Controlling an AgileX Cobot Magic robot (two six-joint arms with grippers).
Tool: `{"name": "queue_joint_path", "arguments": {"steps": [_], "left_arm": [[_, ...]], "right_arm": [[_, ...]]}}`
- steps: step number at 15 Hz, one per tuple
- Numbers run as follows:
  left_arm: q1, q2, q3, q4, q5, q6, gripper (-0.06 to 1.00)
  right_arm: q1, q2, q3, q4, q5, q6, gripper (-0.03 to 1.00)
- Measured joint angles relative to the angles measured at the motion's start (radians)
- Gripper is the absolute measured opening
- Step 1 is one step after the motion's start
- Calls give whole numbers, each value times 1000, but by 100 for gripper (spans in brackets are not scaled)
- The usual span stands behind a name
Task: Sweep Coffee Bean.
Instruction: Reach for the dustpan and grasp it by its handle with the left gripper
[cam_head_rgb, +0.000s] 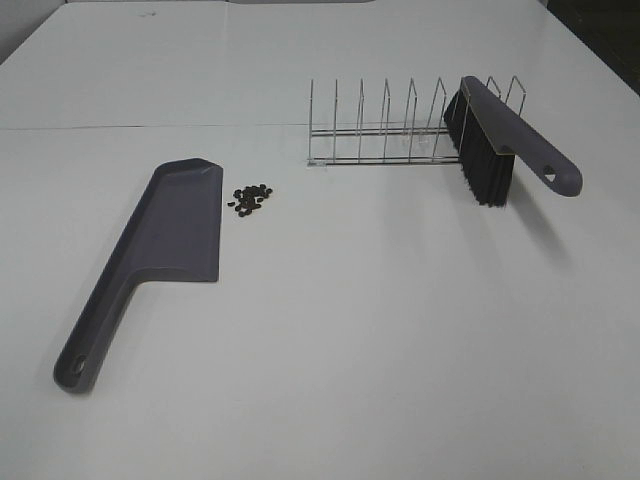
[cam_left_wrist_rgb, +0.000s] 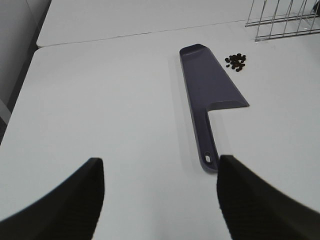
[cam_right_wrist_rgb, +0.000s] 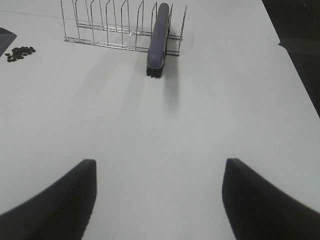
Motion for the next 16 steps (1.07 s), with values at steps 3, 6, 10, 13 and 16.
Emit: {"name": "queue_joint_path", "arguments": {"steps": [3, 6, 10, 13, 16], "left_arm": [[0, 0, 0, 0, 0, 0, 60], [0, 0, 0, 0, 0, 0, 60], [0, 0, 0, 0, 0, 0, 60], [0, 0, 0, 0, 0, 0, 60], [0, 0, 0, 0, 0, 0, 60]], "right_arm": [[0, 0, 0, 0, 0, 0, 66], [0, 0, 0, 0, 0, 0, 66], [0, 0, 0, 0, 0, 0, 66], [0, 0, 0, 0, 0, 0, 66], [0, 0, 0, 0, 0, 0, 66]]}}
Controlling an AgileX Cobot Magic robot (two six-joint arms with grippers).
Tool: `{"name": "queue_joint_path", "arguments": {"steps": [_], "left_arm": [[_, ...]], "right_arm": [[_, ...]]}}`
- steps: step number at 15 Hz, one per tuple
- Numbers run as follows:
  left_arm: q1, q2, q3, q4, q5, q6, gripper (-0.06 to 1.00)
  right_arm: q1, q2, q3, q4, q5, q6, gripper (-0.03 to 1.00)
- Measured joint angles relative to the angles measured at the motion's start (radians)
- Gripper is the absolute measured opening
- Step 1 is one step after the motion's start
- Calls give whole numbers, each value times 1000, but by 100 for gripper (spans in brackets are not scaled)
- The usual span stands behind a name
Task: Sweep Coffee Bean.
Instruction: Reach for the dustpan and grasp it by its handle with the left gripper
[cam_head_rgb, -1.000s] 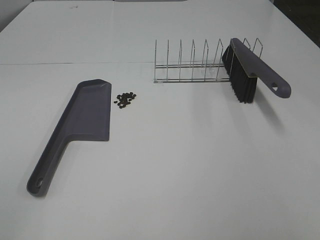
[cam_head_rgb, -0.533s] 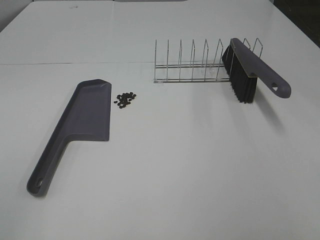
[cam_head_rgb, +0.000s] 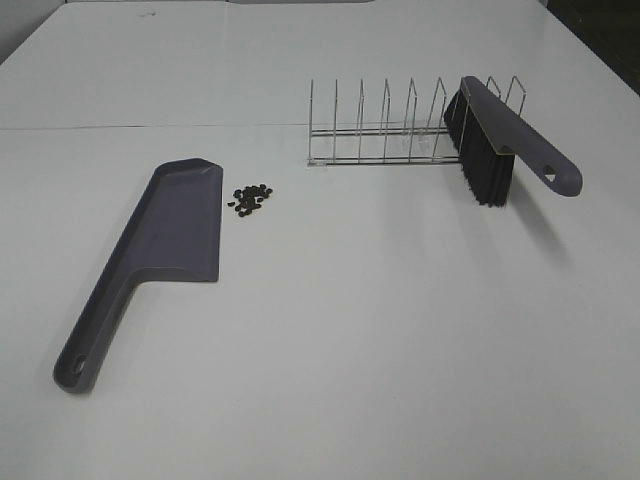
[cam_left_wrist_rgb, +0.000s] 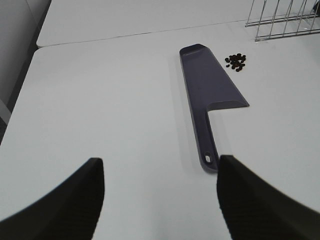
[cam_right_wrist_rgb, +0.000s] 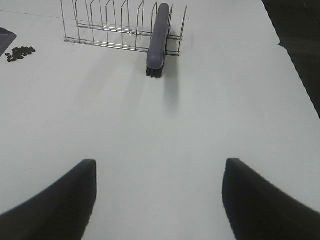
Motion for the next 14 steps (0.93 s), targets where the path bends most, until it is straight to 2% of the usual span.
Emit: {"name": "queue_joint_path", "arguments": {"steps": [7, 9, 13, 14], "left_arm": [[0, 6, -20, -11, -7, 4, 60], [0, 59, -61, -10, -62, 7, 60], [0, 402, -137, -59, -235, -1, 60], [0, 610, -186, -103, -288, -1, 60]], "right_arm": [[0, 0, 0, 0, 0, 0, 66], [0, 0, 0, 0, 0, 0, 66], [0, 0, 0, 0, 0, 0, 66], [0, 0, 0, 0, 0, 0, 66]]}}
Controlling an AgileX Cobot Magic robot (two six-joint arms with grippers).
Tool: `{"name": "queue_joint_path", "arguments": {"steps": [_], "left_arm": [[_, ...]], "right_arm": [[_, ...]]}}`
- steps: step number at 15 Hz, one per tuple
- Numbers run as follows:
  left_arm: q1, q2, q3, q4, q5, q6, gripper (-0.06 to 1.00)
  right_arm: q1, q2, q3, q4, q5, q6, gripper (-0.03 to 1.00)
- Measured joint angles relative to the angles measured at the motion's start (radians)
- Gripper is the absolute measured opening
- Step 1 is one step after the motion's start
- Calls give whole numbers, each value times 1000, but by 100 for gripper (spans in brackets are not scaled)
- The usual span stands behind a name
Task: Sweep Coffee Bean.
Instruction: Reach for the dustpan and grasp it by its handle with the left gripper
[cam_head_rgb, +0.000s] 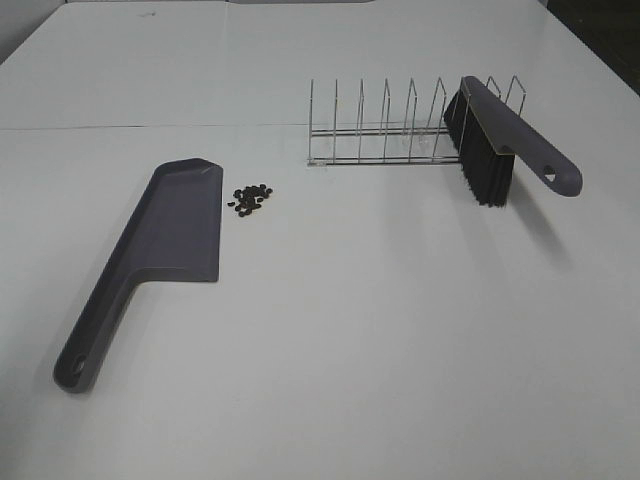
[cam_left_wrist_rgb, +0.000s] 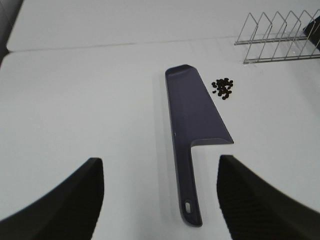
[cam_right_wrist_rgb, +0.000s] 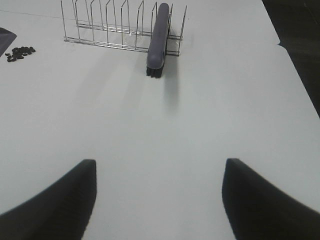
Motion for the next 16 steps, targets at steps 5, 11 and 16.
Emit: {"name": "queue_joint_path", "arguments": {"steps": [5, 11, 16], "left_arm": [[0, 505, -188, -89, -2, -3, 60], [-8, 983, -356, -139, 128, -4, 60], [-154, 1249, -446, -4, 129, -120, 60]], "right_arm": [[0, 0, 0, 0, 0, 0, 66], [0, 0, 0, 0, 0, 0, 66], [0, 0, 0, 0, 0, 0, 66]]}}
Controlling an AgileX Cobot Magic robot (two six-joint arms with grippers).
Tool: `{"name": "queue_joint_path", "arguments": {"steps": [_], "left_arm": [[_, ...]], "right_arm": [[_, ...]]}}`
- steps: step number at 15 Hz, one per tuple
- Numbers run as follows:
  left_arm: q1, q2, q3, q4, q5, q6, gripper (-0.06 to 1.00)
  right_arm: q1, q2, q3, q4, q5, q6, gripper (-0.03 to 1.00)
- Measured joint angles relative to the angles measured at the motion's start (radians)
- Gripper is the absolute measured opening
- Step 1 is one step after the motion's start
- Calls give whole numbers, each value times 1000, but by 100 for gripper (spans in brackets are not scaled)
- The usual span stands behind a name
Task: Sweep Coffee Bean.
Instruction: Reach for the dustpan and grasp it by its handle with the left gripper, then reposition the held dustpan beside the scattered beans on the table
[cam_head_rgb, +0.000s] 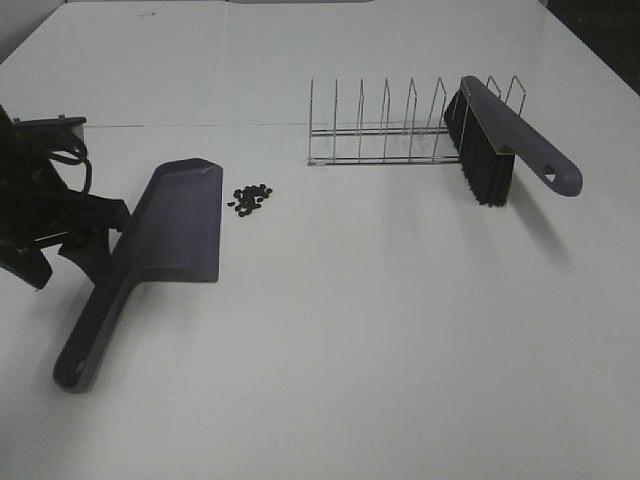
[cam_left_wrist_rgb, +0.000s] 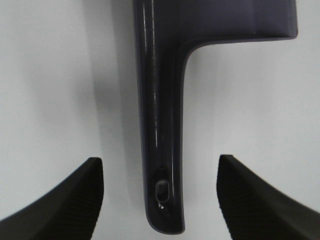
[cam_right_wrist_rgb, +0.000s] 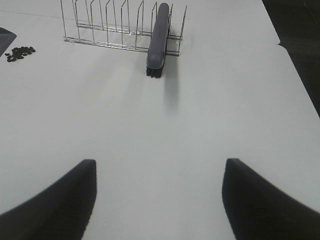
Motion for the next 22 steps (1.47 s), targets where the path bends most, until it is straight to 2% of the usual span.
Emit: {"name": "queue_joint_path", "arguments": {"steps": [2, 5, 12, 13, 15, 16, 18, 22], "left_arm": [[-34, 52, -21, 37, -7, -33, 60], [-59, 93, -24, 42, -51, -46, 60], [-62, 210, -30, 58, -139, -58, 59], [-62, 210, -30, 62, -144, -61, 54], [-62, 212, -30, 63, -160, -63, 35], [-62, 212, -30, 65, -161, -61, 32], [-62, 212, -33, 60, -161, -87, 27], [-62, 169, -33, 59, -162, -157, 27]], "right_arm": [[0, 0, 0, 0, 0, 0, 66], [0, 0, 0, 0, 0, 0, 66], [0, 0, 0, 0, 0, 0, 66], [0, 0, 0, 0, 0, 0, 66], [0, 0, 0, 0, 0, 0, 66], [0, 0, 0, 0, 0, 0, 66], [0, 0, 0, 0, 0, 0, 66], [0, 0, 0, 0, 0, 0, 66]]}}
